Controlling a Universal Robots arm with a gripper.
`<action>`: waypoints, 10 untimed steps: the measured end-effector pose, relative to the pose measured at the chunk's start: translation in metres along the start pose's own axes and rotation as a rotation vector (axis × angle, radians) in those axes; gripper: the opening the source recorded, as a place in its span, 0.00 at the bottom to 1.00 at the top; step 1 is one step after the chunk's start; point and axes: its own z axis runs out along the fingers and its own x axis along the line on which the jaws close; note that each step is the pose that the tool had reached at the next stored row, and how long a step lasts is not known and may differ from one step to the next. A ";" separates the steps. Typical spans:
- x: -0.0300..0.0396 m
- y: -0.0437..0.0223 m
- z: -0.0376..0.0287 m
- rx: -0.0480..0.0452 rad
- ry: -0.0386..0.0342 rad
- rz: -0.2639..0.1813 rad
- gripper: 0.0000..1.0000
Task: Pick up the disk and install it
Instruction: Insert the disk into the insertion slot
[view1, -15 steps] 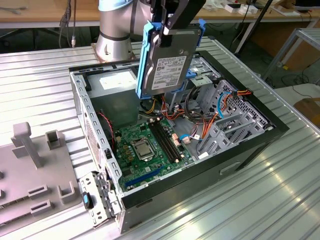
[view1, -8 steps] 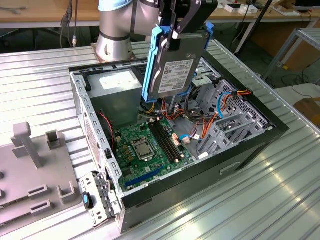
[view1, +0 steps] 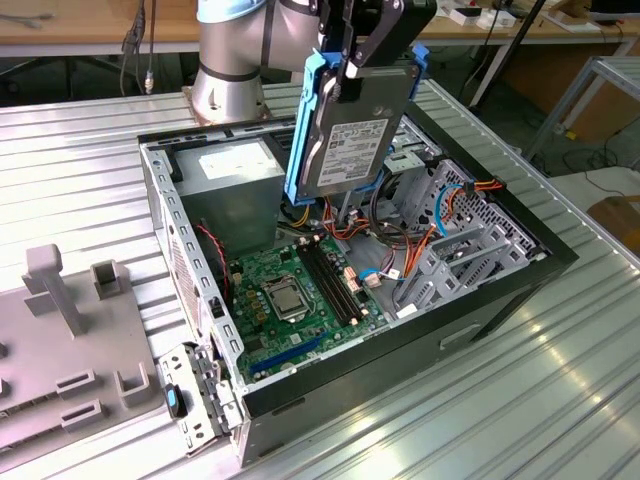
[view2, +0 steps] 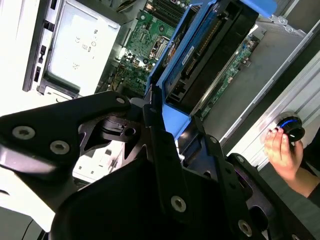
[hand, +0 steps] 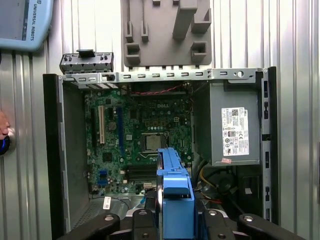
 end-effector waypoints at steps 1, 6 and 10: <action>0.0000 0.0000 0.0000 0.0000 0.0000 0.000 0.37; 0.0010 -0.0007 0.0000 -0.0001 0.0000 0.000 0.37; 0.0119 -0.0094 0.0010 0.0001 0.0000 0.000 0.37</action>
